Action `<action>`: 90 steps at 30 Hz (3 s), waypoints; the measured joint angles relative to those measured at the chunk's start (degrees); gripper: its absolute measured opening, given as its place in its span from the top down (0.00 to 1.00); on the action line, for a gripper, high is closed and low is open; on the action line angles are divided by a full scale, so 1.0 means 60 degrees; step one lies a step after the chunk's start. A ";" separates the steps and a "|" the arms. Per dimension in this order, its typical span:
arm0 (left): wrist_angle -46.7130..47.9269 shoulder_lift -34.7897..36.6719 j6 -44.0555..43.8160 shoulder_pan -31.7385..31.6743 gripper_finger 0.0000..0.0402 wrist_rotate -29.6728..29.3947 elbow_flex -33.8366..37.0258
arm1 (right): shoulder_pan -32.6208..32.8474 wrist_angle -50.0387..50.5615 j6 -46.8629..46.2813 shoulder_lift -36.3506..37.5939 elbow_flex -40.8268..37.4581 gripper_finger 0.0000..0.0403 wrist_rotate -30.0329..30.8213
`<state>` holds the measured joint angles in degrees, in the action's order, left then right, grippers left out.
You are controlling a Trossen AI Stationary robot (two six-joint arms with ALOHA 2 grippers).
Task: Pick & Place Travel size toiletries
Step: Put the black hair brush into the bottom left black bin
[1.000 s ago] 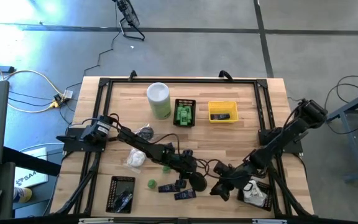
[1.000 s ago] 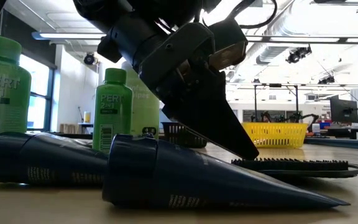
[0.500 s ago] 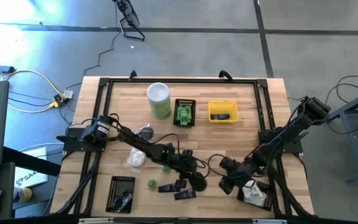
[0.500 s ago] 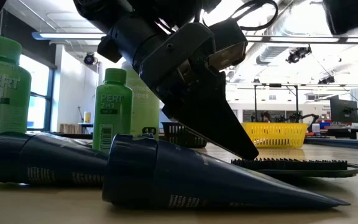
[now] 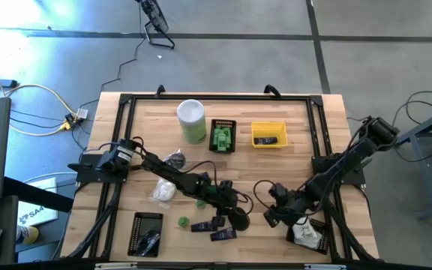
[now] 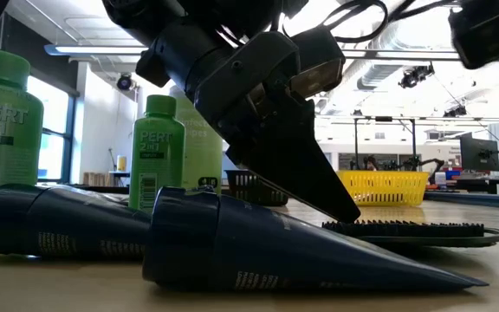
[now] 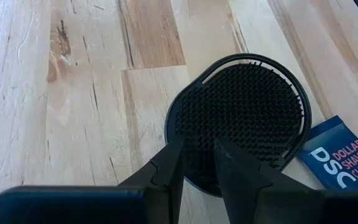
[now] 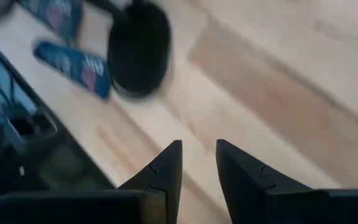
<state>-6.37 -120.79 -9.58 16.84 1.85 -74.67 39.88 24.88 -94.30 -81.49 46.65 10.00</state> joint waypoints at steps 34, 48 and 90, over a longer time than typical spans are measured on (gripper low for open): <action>0.0033 0.0007 -0.0050 0.0000 0.79 -0.0007 -0.0004 | -0.1480 -0.3945 0.0766 -0.3032 0.0004 0.59 -0.1933; 0.0022 0.0007 -0.0047 0.0004 0.79 0.0029 -0.0004 | -0.1479 -0.5292 0.1515 -0.3388 -0.0011 0.70 -0.1472; -0.0197 0.0029 0.0131 -0.0046 0.57 0.0003 -0.0004 | -0.1479 -0.5119 0.1512 -0.3366 0.0000 0.99 -0.1465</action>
<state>-7.55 -120.62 -8.80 16.56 1.87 -74.70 31.00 -5.83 -85.23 -101.69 46.65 1.21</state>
